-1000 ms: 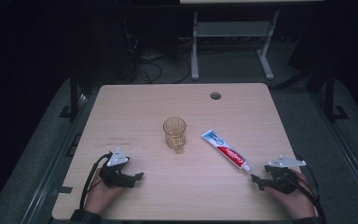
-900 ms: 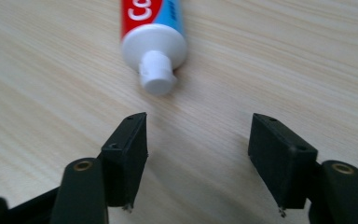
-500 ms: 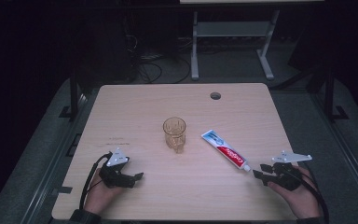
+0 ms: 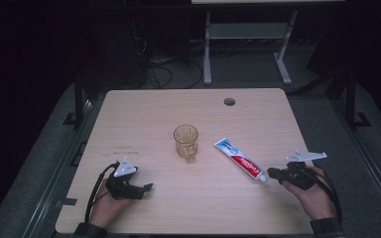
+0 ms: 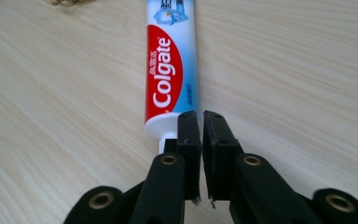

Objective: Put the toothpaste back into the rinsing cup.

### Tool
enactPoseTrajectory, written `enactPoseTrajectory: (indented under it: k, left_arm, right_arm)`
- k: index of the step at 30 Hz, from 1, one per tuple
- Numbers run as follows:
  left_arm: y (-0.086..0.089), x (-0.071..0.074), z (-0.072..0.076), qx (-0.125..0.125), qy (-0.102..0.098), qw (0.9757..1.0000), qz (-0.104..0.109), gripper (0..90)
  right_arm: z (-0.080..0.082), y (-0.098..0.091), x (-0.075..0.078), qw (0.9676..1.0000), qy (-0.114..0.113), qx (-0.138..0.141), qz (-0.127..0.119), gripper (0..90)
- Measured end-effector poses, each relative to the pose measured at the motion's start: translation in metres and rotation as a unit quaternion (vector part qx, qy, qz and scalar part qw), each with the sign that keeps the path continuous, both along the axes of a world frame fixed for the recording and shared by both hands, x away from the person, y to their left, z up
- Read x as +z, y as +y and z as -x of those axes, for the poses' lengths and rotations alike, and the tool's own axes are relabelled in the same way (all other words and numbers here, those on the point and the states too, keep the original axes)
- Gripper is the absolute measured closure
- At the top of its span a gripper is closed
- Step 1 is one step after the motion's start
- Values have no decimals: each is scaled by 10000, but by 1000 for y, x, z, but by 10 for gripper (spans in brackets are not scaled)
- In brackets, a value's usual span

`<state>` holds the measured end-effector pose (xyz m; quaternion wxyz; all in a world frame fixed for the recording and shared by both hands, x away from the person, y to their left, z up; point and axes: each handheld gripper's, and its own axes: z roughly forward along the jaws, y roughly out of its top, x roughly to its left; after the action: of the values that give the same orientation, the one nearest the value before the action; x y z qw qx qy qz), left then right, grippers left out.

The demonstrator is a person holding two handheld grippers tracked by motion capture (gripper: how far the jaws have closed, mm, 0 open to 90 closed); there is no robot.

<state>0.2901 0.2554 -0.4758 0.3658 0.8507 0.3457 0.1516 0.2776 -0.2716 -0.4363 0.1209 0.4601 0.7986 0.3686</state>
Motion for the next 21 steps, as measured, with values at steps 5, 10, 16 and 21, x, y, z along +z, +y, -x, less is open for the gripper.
enactPoseTrajectory:
  k: [5, 10, 16, 21]
  left_arm:
    - [0, 0, 0, 1, 0, 10000, 1, 133]
    - [0, 0, 0, 1, -1, 10000, 2, 133]
    - [0, 0, 0, 0, 0, 10000, 0, 133]
    - [0, 0, 0, 1, 1, 10000, 2, 133]
  right_arm:
    - [-7, -1, 2, 10000, 3, 44, -52, 899]
    - [-16, -1, -1, 9999, 45, 83, -37, 900]
    - [-26, 2, -7, 9999, 78, 81, 25, 900]
    - [-32, 5, -14, 9998, 170, 82, 94, 900]
